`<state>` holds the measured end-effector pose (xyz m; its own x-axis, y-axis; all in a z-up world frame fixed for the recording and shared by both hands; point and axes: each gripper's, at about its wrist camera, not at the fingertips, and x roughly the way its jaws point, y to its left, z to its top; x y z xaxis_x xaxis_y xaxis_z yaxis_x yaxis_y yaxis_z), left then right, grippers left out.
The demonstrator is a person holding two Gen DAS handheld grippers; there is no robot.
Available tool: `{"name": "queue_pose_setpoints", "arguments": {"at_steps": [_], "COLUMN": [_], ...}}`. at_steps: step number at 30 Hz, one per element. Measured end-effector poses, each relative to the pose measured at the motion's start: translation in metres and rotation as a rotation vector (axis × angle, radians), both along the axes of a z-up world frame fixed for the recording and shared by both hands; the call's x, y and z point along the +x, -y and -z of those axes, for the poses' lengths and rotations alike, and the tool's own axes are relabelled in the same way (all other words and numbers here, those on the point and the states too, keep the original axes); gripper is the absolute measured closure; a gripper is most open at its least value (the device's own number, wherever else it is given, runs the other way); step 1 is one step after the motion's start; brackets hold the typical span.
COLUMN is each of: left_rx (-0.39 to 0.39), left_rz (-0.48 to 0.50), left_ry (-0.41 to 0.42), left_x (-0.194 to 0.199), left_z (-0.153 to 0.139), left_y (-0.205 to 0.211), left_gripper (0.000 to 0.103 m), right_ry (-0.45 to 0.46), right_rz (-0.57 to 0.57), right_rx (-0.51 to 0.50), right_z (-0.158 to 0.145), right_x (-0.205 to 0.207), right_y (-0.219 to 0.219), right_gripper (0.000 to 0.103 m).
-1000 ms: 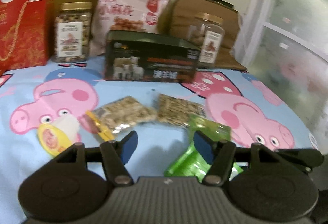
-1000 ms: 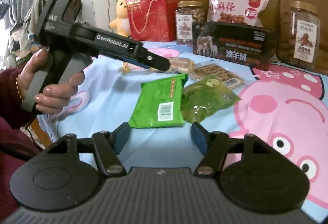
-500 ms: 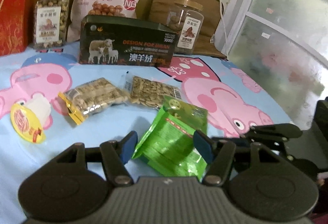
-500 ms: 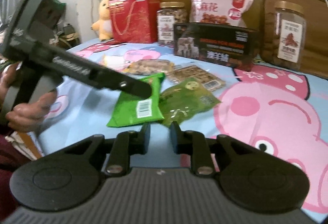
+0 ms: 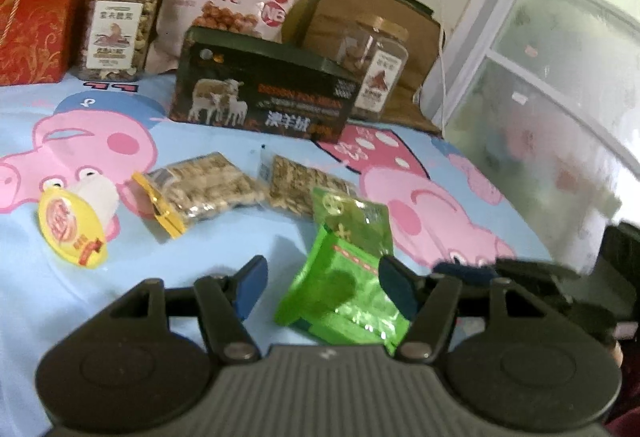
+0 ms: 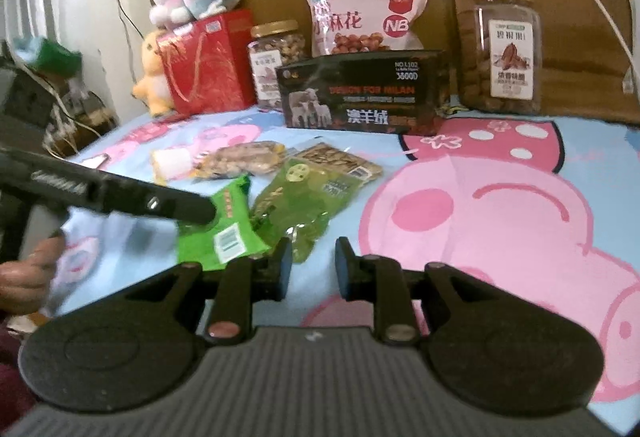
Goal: Organize snacks
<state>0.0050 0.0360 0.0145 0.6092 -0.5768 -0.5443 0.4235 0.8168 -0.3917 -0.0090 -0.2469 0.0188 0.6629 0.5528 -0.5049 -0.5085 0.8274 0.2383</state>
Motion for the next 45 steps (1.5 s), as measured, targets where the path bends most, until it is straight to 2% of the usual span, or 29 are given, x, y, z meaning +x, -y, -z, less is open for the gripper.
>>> {"name": "queue_pose_setpoints", "arguments": {"at_steps": [2, 3, 7, 10, 14, 16, 18, 22, 26, 30, 34, 36, 39, 40, 43, 44, 45], "left_rx": [-0.016, -0.021, -0.016, 0.003, 0.033, 0.021, -0.002, -0.047, -0.014, -0.015, -0.012, -0.024, -0.026, -0.021, -0.01, -0.008, -0.009], "left_rz": [-0.004, -0.001, 0.022, 0.038, 0.022, 0.007, -0.002, 0.002, -0.023, -0.038, -0.056, -0.068, -0.073, -0.075, -0.064, -0.056, -0.046], "left_ry": [-0.001, -0.004, -0.02, -0.045, -0.014, -0.013, -0.012, 0.016, 0.048, -0.01, 0.005, 0.019, 0.021, 0.015, -0.018, -0.033, -0.049], "left_x": [0.002, 0.003, 0.005, 0.004, -0.002, -0.003, -0.002, -0.007, -0.01, -0.004, -0.006, -0.006, -0.004, -0.002, 0.002, 0.003, 0.004], "left_z": [-0.001, -0.001, 0.003, 0.011, 0.012, 0.011, 0.007, -0.006, -0.01, 0.0, 0.0, -0.005, -0.007, -0.005, 0.004, 0.008, 0.012], "left_y": [-0.003, -0.002, 0.004, 0.011, 0.015, 0.011, 0.005, -0.004, -0.005, -0.011, -0.018, -0.022, -0.025, -0.024, -0.02, -0.018, -0.016], "left_gripper": [0.035, 0.035, 0.035, 0.04, 0.043, 0.045, 0.047, 0.048, 0.049, 0.049, 0.044, 0.038, 0.036, 0.036, 0.041, 0.048, 0.051], "right_ry": [-0.001, 0.007, 0.022, 0.038, 0.056, 0.049, 0.05, 0.092, 0.109, 0.14, 0.123, 0.123, 0.138, 0.14, 0.139, 0.138, 0.14], "right_rz": [-0.041, -0.066, -0.149, -0.183, -0.212, -0.225, -0.244, -0.243, -0.241, -0.181, -0.133, -0.142, -0.168, -0.178, -0.212, -0.218, -0.222], "right_rx": [0.018, 0.009, -0.076, -0.13, -0.14, -0.124, -0.127, -0.143, -0.125, -0.183, -0.172, -0.171, -0.173, -0.174, -0.194, -0.201, -0.206], "right_z": [-0.002, -0.002, 0.0, 0.005, 0.005, 0.004, 0.003, -0.002, -0.006, -0.003, -0.003, -0.003, -0.004, -0.004, 0.0, 0.002, 0.004], "right_x": [-0.008, -0.013, -0.02, -0.018, -0.014, -0.012, -0.012, -0.016, -0.01, -0.008, -0.003, -0.004, -0.008, -0.008, -0.005, -0.003, -0.002], "right_y": [0.001, -0.001, -0.024, -0.042, -0.055, -0.058, -0.06, -0.066, -0.07, -0.074, -0.064, -0.061, -0.065, -0.067, -0.078, -0.081, -0.084], "right_gripper": [0.049, 0.046, 0.046, 0.046, 0.047, 0.052, 0.064, 0.068, 0.068, 0.068, 0.067, 0.063, 0.051, 0.05, 0.049, 0.049, 0.048]}}
